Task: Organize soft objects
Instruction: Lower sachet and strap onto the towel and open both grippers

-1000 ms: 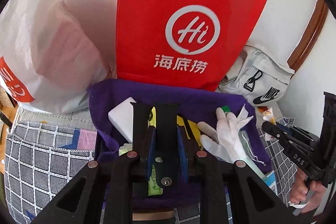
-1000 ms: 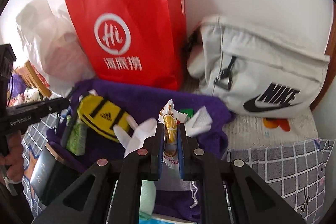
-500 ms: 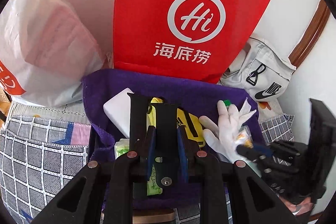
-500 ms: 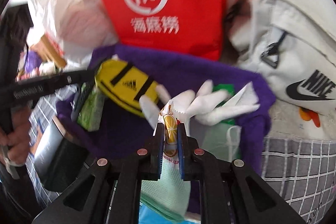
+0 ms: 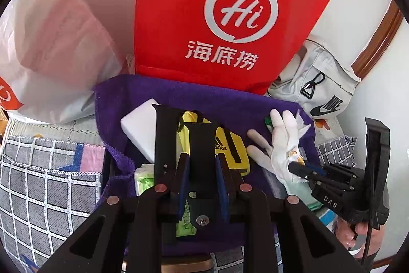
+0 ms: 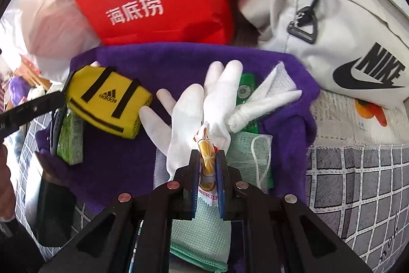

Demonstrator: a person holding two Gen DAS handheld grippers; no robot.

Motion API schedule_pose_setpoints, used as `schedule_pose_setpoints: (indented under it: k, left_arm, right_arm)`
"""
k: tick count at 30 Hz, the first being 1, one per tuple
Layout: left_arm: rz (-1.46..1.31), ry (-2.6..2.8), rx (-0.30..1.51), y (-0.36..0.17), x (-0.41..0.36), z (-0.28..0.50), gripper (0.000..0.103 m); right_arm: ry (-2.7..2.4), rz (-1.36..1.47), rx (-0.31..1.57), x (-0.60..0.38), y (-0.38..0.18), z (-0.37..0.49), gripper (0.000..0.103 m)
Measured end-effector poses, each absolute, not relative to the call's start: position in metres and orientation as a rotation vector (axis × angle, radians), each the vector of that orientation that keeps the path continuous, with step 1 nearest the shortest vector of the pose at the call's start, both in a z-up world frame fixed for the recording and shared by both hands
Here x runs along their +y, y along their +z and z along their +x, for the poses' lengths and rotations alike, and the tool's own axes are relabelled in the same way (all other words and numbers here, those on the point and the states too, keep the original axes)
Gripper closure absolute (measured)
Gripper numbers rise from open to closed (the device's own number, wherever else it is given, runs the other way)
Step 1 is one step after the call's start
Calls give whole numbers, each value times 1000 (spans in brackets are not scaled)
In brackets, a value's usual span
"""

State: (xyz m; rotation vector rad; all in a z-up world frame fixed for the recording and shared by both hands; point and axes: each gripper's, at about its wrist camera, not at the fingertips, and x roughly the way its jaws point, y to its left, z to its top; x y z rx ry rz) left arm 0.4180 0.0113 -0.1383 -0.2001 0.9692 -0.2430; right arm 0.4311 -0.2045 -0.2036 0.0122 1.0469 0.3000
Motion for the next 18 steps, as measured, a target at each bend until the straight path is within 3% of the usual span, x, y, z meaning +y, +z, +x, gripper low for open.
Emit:
schedule_pose_setpoints:
  k: [9,14,18]
  left_arm:
    - [-216,-257,1004,-146,10,419,83]
    - [-231,-259,1015,-147,11,419,83]
    - [-233,-259,1027,-146,11,418,81]
  right_arm:
    - [293,10,1002,-213,-189,430,86]
    - [294,-6,949,-215,-175,424,65]
    - [292,-9,919,-222,-166,421,55]
